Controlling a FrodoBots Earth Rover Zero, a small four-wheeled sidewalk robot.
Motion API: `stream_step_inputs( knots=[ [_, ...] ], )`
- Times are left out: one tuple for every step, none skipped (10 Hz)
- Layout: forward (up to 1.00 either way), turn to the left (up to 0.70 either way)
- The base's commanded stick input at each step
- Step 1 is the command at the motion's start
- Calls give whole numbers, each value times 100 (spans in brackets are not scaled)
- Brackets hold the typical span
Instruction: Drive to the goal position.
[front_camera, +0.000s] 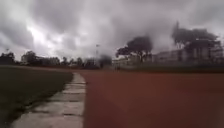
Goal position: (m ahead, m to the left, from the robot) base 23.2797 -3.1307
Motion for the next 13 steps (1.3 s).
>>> stream_step_inputs(
  knots=[
    [70,0],
    [70,0],
    [70,0],
    [70,0],
    [70,0],
    [70,0],
    [70,0],
    [70,0],
    [70,0],
    [70,0],
    [70,0],
    [70,0],
    [70,0]
  ],
)
